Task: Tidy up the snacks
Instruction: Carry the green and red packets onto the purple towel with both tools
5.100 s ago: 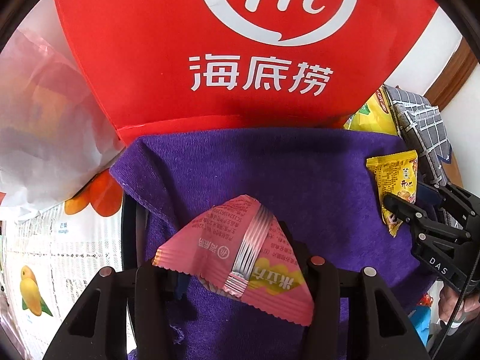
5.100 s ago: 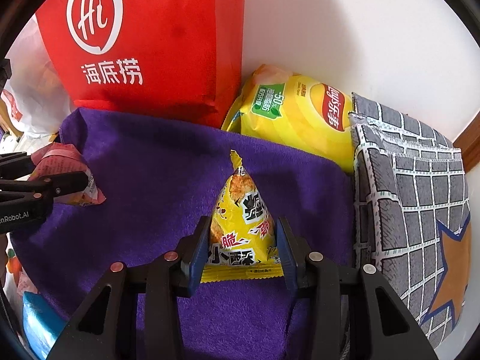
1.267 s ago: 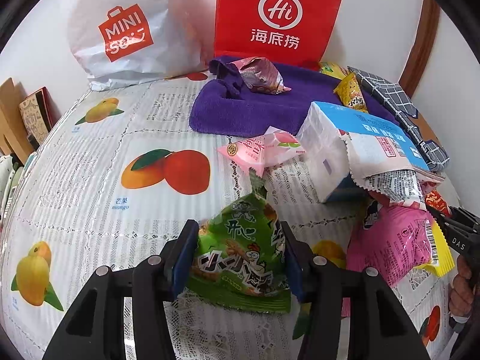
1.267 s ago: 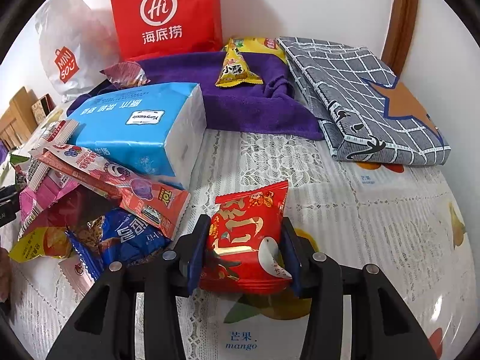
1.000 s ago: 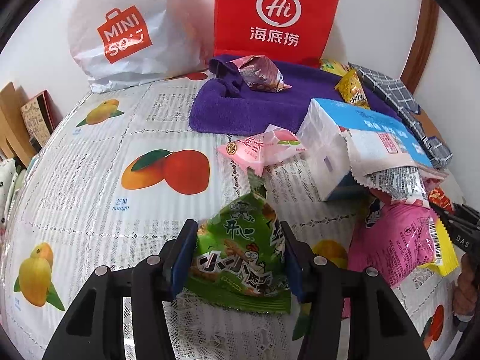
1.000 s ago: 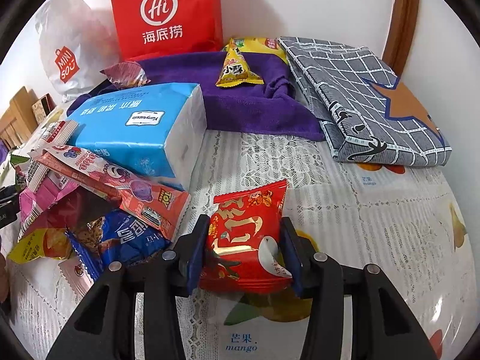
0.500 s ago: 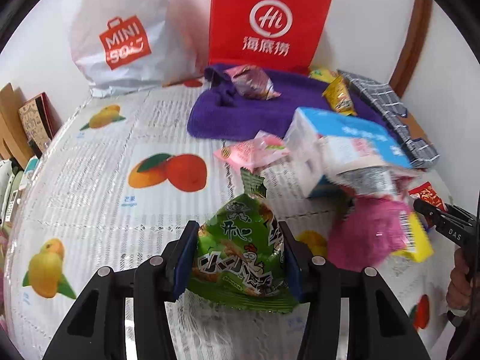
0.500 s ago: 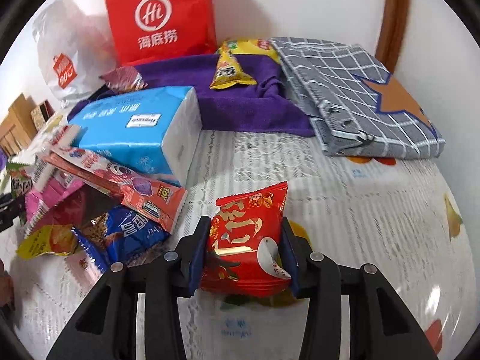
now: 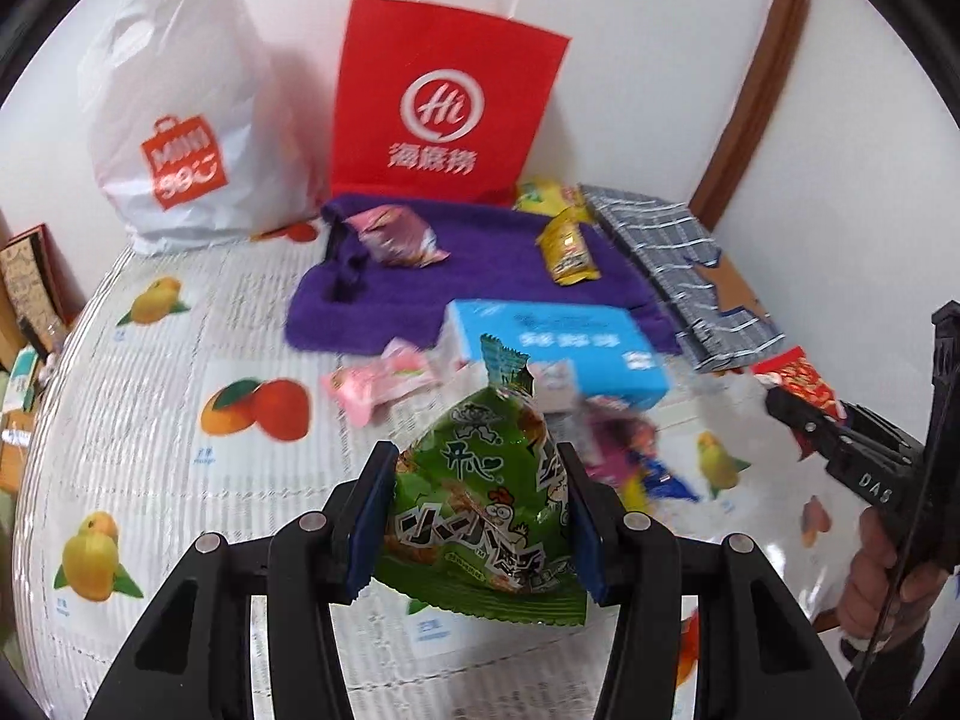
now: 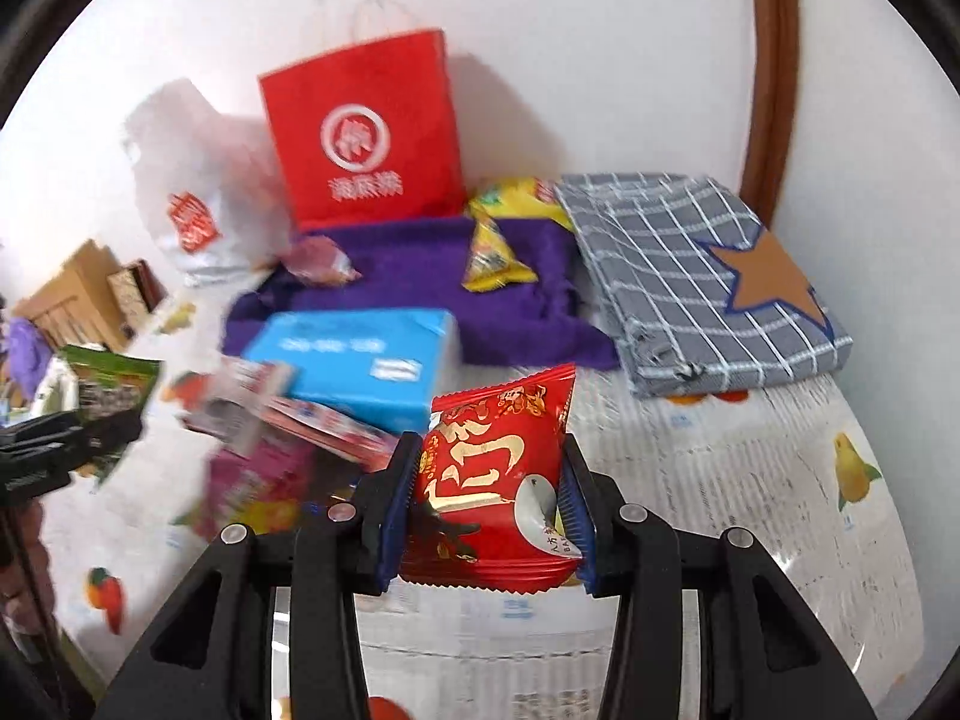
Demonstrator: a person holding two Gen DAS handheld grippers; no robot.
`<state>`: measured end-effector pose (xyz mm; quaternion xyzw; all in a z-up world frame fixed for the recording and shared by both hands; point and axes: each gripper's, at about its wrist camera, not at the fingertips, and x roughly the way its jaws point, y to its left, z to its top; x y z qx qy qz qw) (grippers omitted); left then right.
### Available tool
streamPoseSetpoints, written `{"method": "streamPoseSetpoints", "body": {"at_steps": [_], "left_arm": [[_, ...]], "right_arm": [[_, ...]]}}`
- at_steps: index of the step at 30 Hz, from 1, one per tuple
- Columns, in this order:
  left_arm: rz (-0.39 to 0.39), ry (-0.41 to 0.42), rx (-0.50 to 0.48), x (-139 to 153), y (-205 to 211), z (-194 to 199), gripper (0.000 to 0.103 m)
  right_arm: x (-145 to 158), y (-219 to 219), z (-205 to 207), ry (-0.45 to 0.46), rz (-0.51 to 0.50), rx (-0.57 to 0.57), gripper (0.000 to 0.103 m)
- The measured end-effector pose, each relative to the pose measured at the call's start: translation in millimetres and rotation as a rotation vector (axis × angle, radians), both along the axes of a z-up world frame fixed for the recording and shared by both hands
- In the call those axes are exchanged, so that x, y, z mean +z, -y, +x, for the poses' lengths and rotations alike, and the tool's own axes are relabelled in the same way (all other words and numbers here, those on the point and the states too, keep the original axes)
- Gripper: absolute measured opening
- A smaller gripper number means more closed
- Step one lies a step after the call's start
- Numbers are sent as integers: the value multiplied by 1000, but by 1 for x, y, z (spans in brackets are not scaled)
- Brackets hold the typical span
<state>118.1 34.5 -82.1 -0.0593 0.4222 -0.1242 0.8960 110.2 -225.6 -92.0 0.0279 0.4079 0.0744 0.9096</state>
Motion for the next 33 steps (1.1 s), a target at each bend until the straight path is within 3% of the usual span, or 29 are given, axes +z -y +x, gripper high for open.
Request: {"method": "streamPoseSetpoints", "body": {"at_steps": [10,18,26,33], "left_arm": [[11,59,-24,46,14,27,49],[31,89,6,77,4,76,49],[23,68,13,75,-1,132,49],[47,-2,70,41,-16,181,49]], "right_arm": [[38,-39,34,48,-18,51,44],[67,-53,87,91,-39,80,44],[64,-57,145,70,-45,85,44],[32,-56,188,-6,-29,97,44]]}}
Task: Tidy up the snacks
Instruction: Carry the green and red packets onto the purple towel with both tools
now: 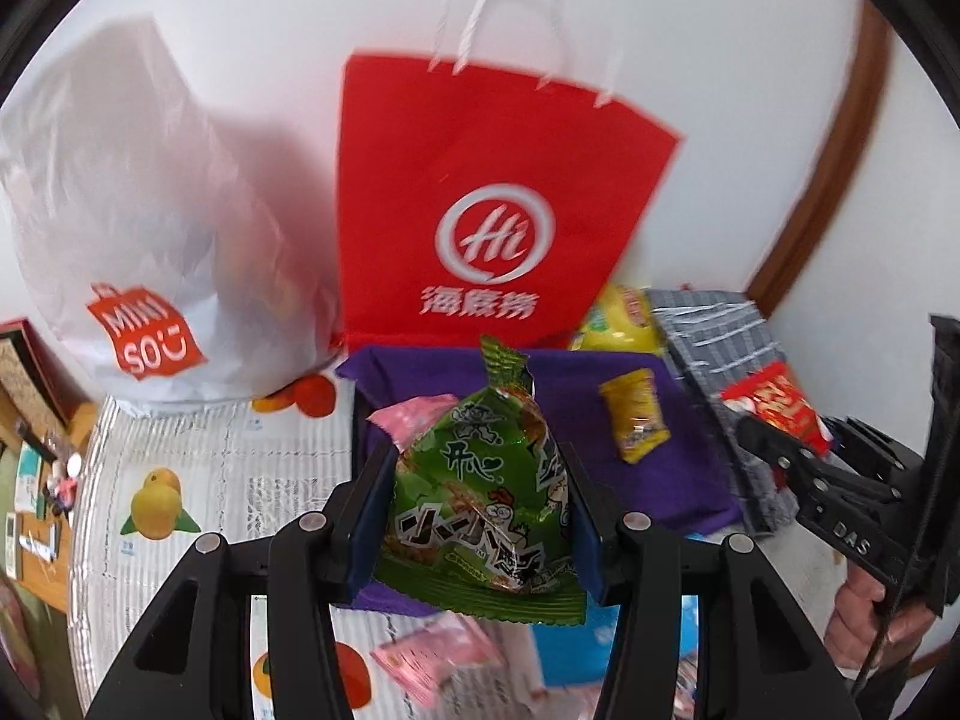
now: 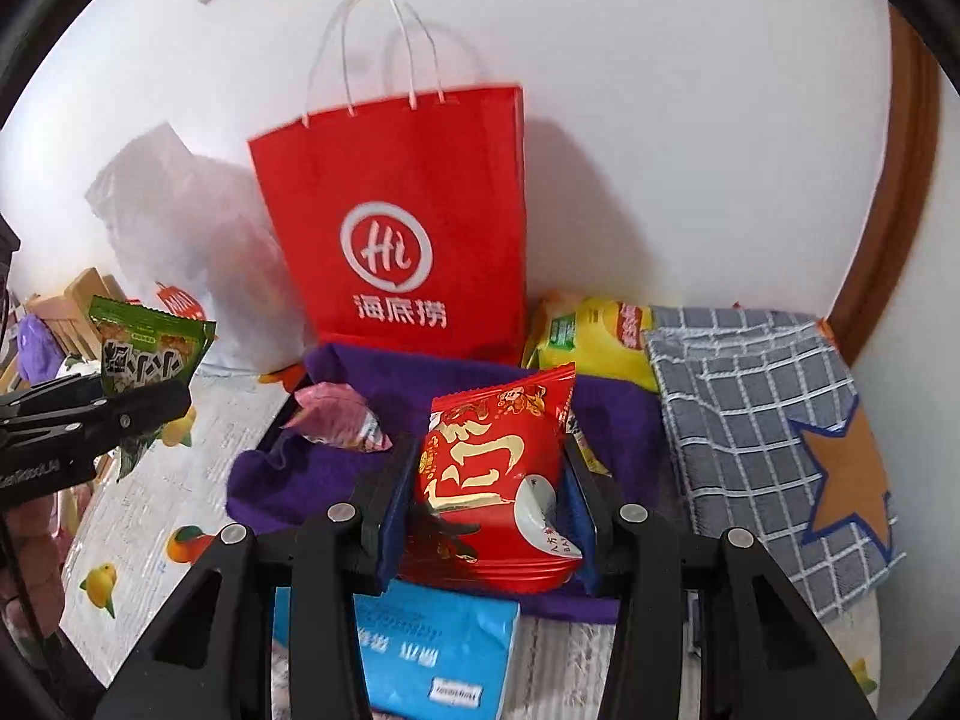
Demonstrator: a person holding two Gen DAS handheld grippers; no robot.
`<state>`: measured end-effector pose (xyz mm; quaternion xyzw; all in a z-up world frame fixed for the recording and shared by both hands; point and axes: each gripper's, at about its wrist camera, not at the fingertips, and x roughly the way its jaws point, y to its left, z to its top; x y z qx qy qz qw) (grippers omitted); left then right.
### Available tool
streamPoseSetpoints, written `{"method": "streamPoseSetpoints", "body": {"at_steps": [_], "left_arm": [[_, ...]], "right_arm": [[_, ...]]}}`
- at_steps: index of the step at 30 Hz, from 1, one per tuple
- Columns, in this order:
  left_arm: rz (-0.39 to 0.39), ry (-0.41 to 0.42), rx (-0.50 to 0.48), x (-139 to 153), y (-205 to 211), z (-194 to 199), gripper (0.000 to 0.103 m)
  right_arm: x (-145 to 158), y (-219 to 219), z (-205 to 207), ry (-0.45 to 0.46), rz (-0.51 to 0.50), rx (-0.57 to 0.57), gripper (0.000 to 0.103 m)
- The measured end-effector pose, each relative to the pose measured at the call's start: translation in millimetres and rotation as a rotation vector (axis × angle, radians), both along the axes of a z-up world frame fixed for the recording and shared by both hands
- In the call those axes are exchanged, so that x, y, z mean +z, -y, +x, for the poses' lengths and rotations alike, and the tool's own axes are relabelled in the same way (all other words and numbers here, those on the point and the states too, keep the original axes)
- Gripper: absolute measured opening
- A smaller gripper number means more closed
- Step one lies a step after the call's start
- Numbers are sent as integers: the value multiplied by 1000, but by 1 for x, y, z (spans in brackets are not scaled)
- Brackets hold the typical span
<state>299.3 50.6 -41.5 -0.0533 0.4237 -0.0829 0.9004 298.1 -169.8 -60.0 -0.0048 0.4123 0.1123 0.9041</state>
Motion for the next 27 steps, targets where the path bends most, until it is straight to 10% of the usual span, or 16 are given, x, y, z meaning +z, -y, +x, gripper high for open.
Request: {"method": "streamPoseSetpoints", "body": {"at_steps": [27], "left_arm": [[81,-194,-7,-84,13,36,49]], "right_arm": [[-101,17,69,-252,-132,49,44]]}}
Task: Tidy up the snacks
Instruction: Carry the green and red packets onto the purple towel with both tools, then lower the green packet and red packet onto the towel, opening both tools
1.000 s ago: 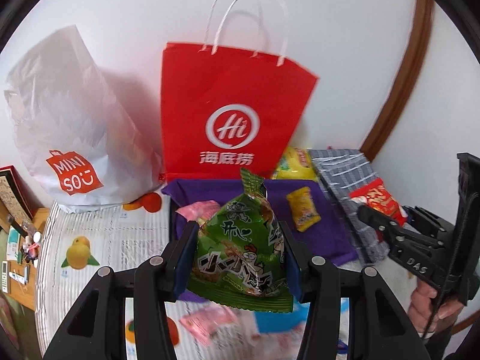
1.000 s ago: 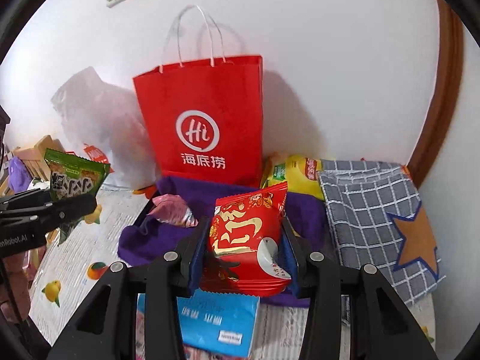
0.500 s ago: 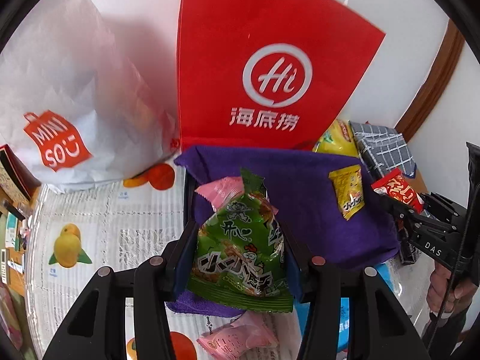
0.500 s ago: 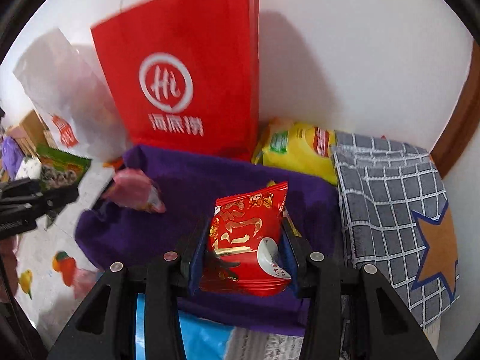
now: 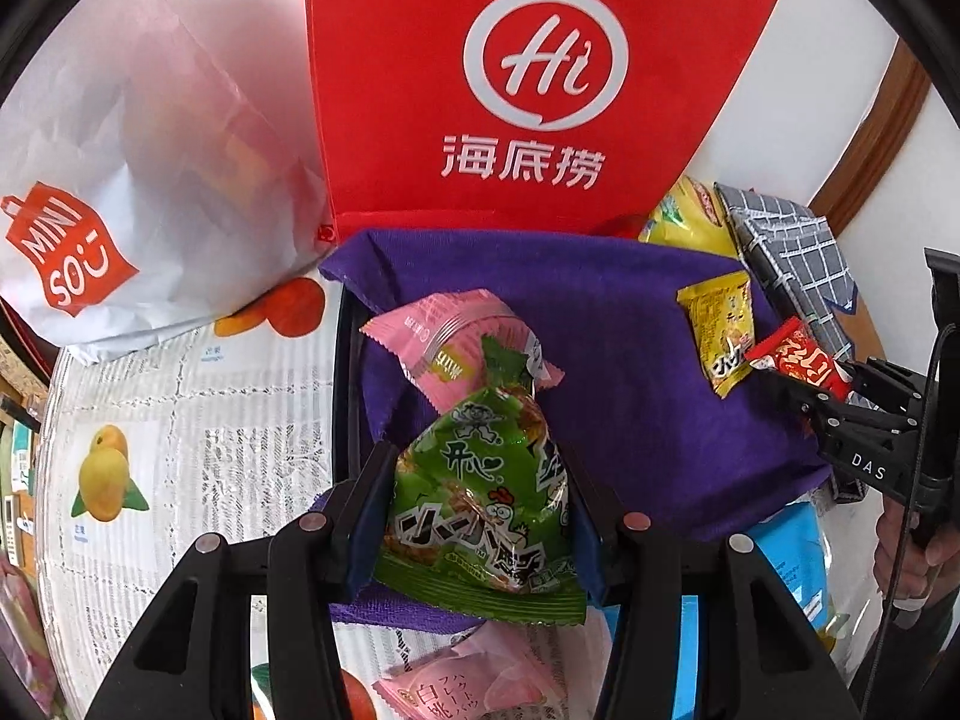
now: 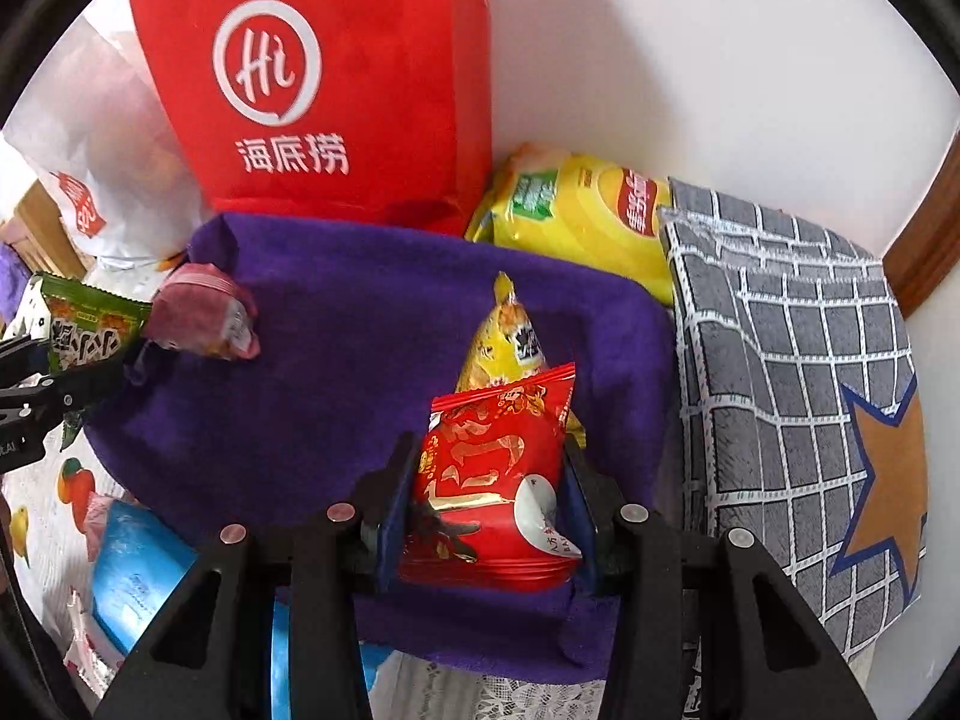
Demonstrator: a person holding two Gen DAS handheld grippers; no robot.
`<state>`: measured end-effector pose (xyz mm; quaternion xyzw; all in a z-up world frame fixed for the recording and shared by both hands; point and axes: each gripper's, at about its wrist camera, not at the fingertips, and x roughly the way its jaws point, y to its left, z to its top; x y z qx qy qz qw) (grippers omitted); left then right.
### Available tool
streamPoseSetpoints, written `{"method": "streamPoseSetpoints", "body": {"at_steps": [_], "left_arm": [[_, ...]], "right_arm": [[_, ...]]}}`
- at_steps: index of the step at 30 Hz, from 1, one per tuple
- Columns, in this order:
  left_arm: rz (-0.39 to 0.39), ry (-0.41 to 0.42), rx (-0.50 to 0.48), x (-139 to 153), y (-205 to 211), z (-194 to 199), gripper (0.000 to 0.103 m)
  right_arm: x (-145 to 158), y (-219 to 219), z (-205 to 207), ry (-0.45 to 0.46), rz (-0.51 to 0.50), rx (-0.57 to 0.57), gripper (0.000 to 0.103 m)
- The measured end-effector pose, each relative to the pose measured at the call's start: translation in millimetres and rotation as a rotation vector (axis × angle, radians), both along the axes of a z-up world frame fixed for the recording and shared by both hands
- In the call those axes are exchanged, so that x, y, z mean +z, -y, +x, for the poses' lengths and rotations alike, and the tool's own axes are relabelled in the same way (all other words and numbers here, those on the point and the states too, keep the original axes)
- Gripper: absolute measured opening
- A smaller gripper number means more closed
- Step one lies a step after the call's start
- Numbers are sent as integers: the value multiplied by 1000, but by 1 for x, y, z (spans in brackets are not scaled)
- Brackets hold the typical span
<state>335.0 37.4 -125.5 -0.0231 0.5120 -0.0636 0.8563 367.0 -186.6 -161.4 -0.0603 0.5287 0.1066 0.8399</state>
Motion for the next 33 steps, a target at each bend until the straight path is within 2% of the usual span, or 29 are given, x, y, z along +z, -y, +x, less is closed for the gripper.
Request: {"method": "streamPoseSetpoints", "body": {"at_steps": [5,21,26,30,33], "left_arm": [[-3,-21,3,-5,0,4,49],[-2,-50,-16,-14,3,7,49],[-2,-48,-24,-15,5,6,49],[-2,-46,-25,-15,5,5,49],[-3,-45,-28,-15,6,6,49]], "right_arm": [[-11,-3,3,-21,-24,2,44],[-19,-8,5,-34,-37,10,48],[-12,-6,4,-33,-35,5,51],[1,-5,-1,3,-13,7,56],[6,-5,-4,16,-6,6,56]]}}
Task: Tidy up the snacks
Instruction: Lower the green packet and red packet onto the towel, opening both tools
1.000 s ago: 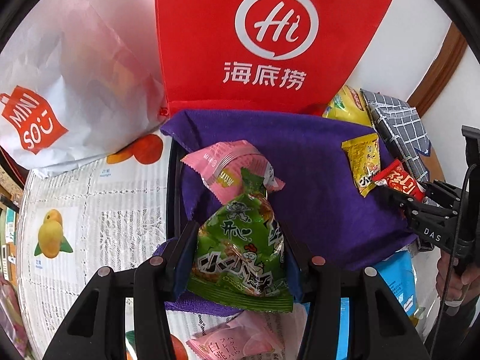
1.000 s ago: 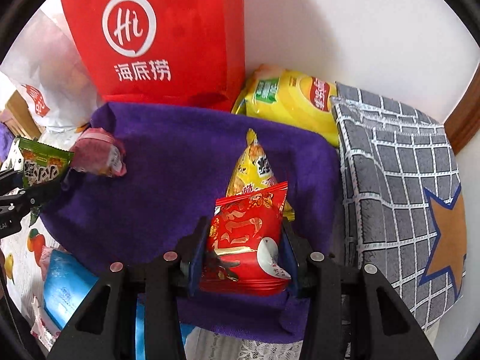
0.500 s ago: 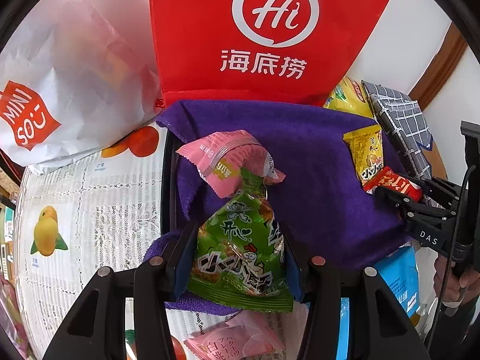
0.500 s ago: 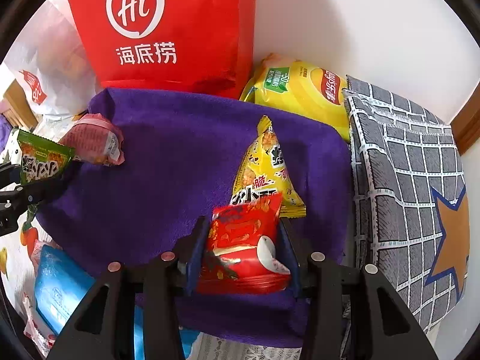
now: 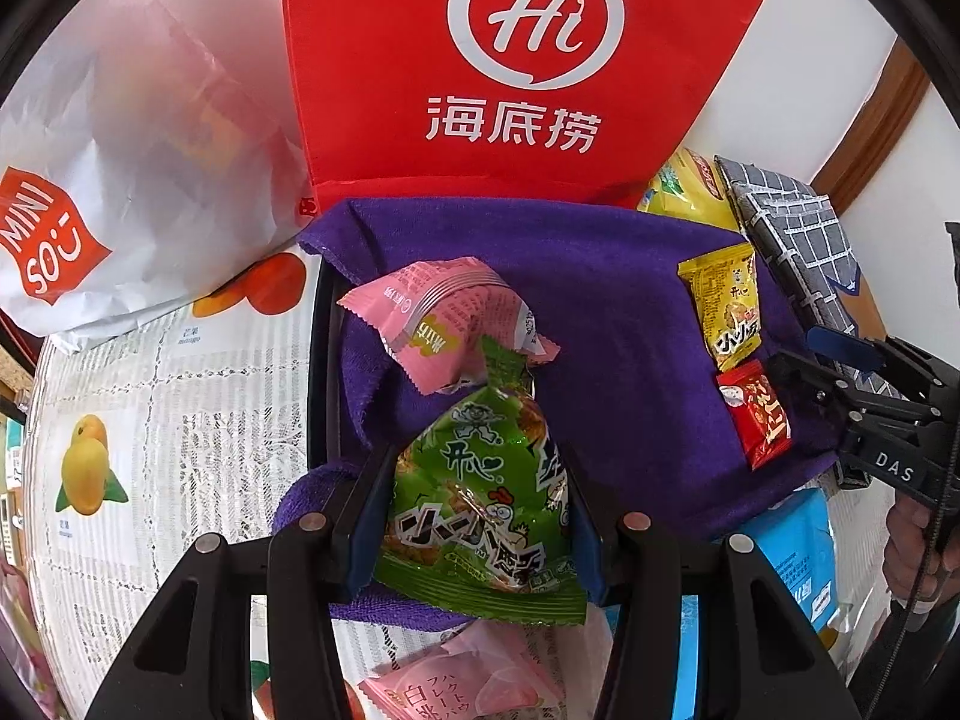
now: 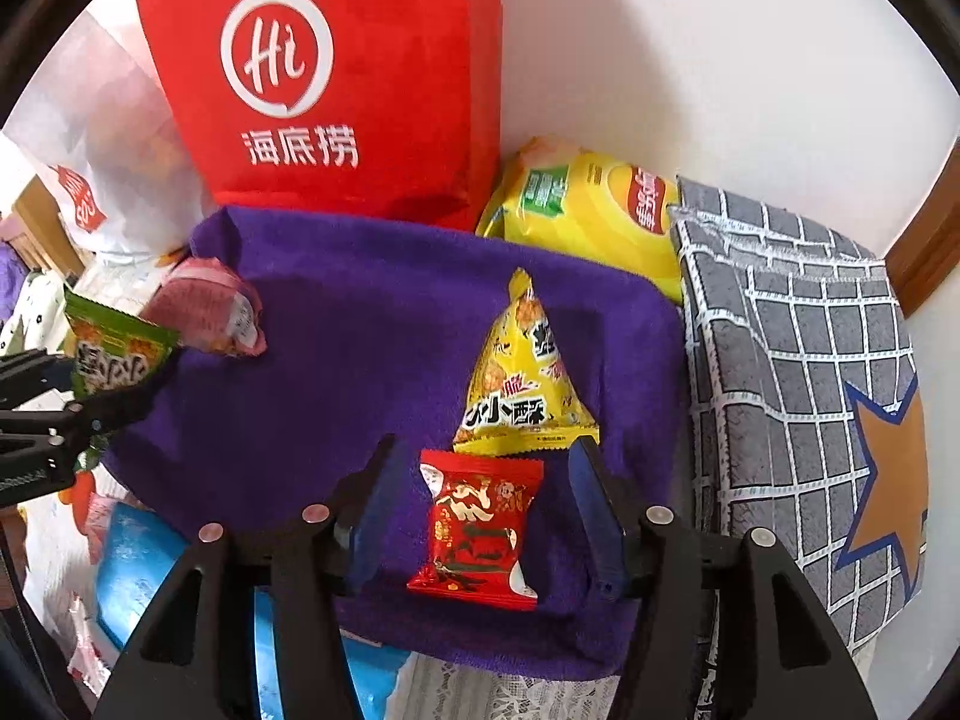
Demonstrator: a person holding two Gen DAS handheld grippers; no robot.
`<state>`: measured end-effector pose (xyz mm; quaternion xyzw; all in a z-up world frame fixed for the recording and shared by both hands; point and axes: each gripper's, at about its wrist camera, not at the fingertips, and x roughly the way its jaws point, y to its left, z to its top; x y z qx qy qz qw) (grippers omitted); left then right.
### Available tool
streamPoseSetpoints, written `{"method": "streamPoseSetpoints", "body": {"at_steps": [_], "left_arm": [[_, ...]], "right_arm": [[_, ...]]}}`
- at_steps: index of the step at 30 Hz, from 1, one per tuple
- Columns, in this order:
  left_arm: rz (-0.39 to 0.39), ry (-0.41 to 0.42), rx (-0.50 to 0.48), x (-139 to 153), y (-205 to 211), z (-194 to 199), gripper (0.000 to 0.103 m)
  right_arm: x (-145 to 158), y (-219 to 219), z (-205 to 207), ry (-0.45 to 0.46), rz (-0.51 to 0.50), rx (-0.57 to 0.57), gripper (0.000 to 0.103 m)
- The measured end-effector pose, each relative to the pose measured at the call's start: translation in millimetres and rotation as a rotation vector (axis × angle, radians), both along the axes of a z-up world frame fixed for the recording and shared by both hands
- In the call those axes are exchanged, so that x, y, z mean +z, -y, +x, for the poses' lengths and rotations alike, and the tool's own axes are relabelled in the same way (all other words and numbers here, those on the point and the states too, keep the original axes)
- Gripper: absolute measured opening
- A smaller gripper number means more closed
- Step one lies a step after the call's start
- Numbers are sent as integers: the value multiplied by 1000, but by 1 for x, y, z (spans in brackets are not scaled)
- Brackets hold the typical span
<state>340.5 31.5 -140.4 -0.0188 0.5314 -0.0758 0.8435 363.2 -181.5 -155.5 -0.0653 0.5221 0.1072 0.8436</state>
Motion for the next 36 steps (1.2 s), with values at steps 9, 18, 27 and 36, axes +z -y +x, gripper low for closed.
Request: {"method": "streamPoseSetpoints", "body": {"at_steps": [9,18,27,36], "left_arm": [[1,-6,-4,-1,3,1,49],[5,-6,-2,-2,2,1,49],[1,5,-12,2,3,0,49],[-61,9,-33,11,4,-2,63]], "right_arm": [[6,-4,-4,14,6,8,56],[7,-7,-6,15,7,7,56],[7,-7,-6,13,6,9,56],[11,-9,-7,23,4,11,56]]}}
